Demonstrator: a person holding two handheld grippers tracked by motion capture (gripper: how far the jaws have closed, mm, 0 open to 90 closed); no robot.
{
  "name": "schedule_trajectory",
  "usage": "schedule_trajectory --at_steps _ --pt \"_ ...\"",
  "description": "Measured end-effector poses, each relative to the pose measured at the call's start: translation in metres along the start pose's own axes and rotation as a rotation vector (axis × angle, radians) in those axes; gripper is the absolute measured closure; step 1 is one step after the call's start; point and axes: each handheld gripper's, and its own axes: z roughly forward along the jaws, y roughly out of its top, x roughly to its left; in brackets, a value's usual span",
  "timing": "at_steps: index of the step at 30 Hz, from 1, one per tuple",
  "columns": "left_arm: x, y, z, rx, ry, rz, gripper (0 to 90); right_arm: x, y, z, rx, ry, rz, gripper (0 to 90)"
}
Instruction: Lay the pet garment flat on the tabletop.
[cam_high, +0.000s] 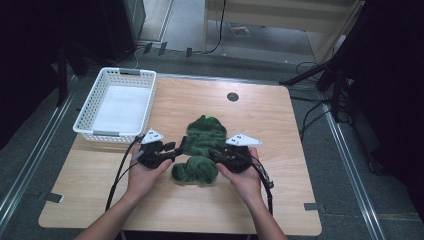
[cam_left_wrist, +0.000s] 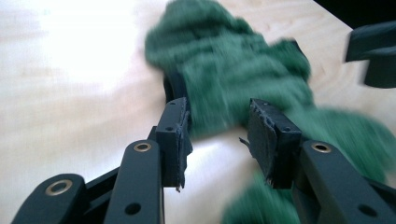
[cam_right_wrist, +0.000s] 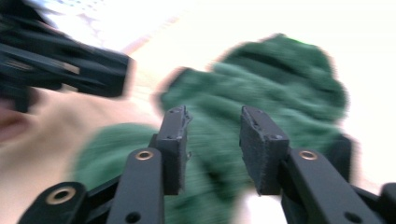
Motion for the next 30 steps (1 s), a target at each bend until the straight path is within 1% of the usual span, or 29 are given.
schedule_trajectory --at_steps 1,2,4,5,6,7,8,10,12,13,14,15,17,19,20,21,23,24,26,28,30 --pt "-0.001 -0.007 -0.005 -0.001 -0.012 -0.010 58.4 0.008 -0.002 -0.004 -0.007 0.031 -0.001 58.1" --pt "-0.002 -0.012 -0.006 0.003 -0.022 -0.014 58.4 0.017 -0.005 -0.005 -0.003 0.064 -0.020 55.4" --pt "-0.005 -0.022 -0.009 0.013 -0.028 -0.017 58.4 0.029 -0.009 -0.004 -0.004 0.068 -0.032 51.2" --pt "-0.008 -0.027 -0.008 0.026 -0.031 -0.012 58.4 0.034 -0.011 -0.001 0.009 0.068 -0.032 47.6" --pt "-0.010 -0.031 -0.006 0.040 -0.033 0.001 58.5 0.039 -0.012 0.002 0.026 0.060 -0.040 45.5" --pt "-0.012 -0.035 -0.005 0.054 -0.035 0.015 59.8 0.043 -0.013 0.006 0.038 0.043 -0.054 44.4" --pt "-0.013 -0.036 -0.004 0.060 -0.034 0.019 61.9 0.047 -0.015 0.010 0.049 0.022 -0.059 43.2" --pt "-0.014 -0.038 -0.001 0.070 -0.020 0.042 64.6 0.051 -0.020 0.015 0.055 -0.014 -0.060 42.7" --pt "-0.014 -0.040 0.002 0.079 -0.019 0.041 68.3 0.054 -0.025 0.020 0.077 -0.015 -0.065 43.7" --pt "-0.014 -0.041 0.003 0.085 -0.020 0.041 69.1 0.055 -0.027 0.022 0.088 -0.031 -0.077 45.7" --pt "-0.014 -0.041 0.004 0.086 -0.013 0.045 70.2 0.056 -0.029 0.023 0.091 -0.046 -0.098 48.3" --pt "-0.015 -0.041 0.004 0.083 -0.010 0.052 70.7 0.056 -0.030 0.024 0.095 -0.050 -0.106 51.8" --pt "-0.015 -0.042 0.005 0.084 -0.003 0.059 71.7 0.055 -0.031 0.025 0.098 -0.049 -0.113 60.9" --pt "-0.015 -0.042 0.006 0.088 -0.001 0.059 72.8 0.055 -0.032 0.023 0.090 -0.068 -0.127 71.6" --pt "-0.016 -0.042 0.007 0.089 0.001 0.060 73.1 0.054 -0.032 0.022 0.083 -0.069 -0.129 75.6" --pt "-0.016 -0.042 0.007 0.091 0.003 0.061 73.4 0.053 -0.032 0.020 0.073 -0.066 -0.123 79.2" --pt "-0.016 -0.042 0.007 0.094 0.003 0.062 73.7 0.050 -0.031 0.015 0.046 -0.061 -0.104 82.4" --pt "-0.016 -0.042 0.007 0.093 0.003 0.061 73.8 0.048 -0.032 0.011 0.027 -0.064 -0.090 83.2" --pt "-0.015 -0.042 0.007 0.094 0.001 0.060 73.9 0.044 -0.033 0.004 0.008 -0.073 -0.070 83.5" --pt "-0.015 -0.042 0.007 0.095 0.001 0.061 73.9 0.038 -0.036 -0.005 -0.019 -0.086 -0.033 83.7" --pt "-0.015 -0.042 0.007 0.094 0.001 0.061 73.9 0.031 -0.039 -0.015 -0.041 -0.096 0.016 83.5"
